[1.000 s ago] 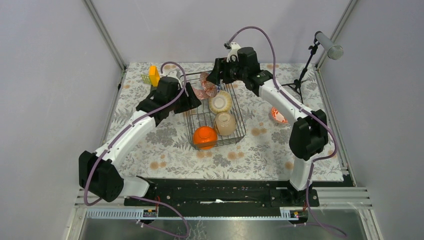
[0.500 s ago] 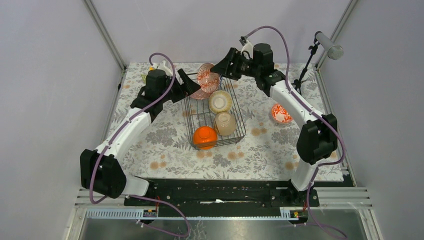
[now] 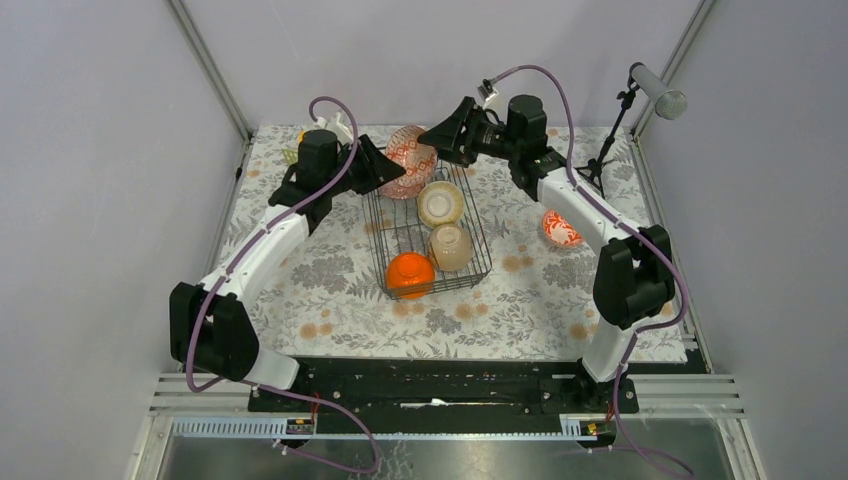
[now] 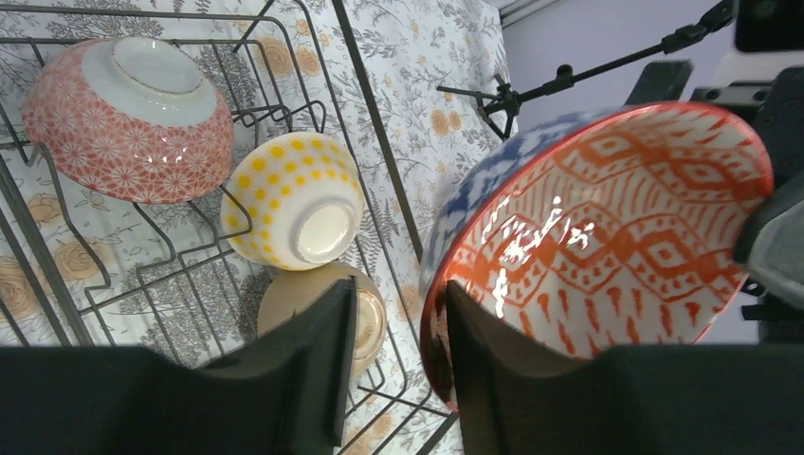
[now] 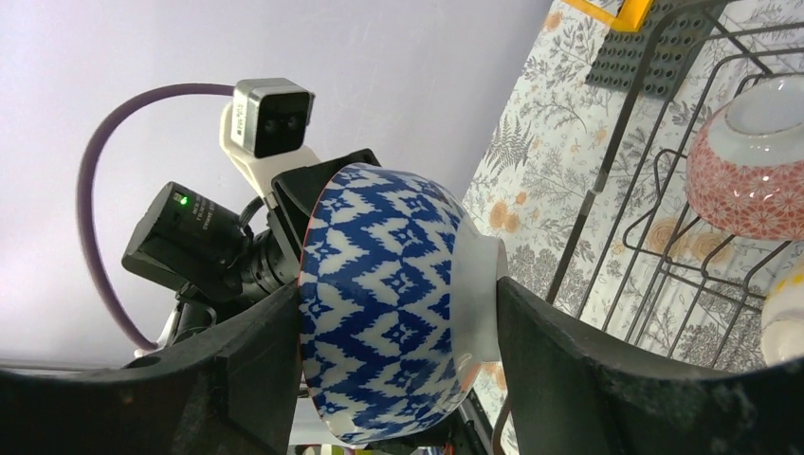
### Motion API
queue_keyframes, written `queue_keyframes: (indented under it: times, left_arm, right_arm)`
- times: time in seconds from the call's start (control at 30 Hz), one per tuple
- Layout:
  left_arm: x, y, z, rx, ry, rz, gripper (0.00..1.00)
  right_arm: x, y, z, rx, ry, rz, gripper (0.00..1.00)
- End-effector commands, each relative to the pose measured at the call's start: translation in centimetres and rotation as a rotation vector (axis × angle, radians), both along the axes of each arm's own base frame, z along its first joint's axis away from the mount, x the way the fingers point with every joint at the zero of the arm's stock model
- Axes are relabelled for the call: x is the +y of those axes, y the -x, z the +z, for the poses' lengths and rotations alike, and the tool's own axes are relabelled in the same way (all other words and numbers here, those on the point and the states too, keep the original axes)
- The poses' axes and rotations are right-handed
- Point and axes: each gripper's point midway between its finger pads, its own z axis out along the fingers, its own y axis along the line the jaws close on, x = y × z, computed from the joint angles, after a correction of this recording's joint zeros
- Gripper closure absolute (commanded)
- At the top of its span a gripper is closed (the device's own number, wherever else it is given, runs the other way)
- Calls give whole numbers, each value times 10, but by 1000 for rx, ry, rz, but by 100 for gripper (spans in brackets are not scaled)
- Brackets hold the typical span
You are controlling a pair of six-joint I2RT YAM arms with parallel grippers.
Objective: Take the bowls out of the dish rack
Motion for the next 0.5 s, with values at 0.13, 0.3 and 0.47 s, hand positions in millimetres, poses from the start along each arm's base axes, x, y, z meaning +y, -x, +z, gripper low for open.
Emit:
queue_keyframes:
  times: [0.13,0.3,0.47]
  left_arm:
    - [-3,-9,28,-62,14,-6,100]
    - [8,-8,24,-29,-40,43,100]
    - [28,0,29,-15,-92,121,100]
  right_arm:
    - [-5,25,45,-101,-85,39,68]
    - [-14,23,33,-133,3,-15,41]
    - [-32,17,27,-220,144,-115,4]
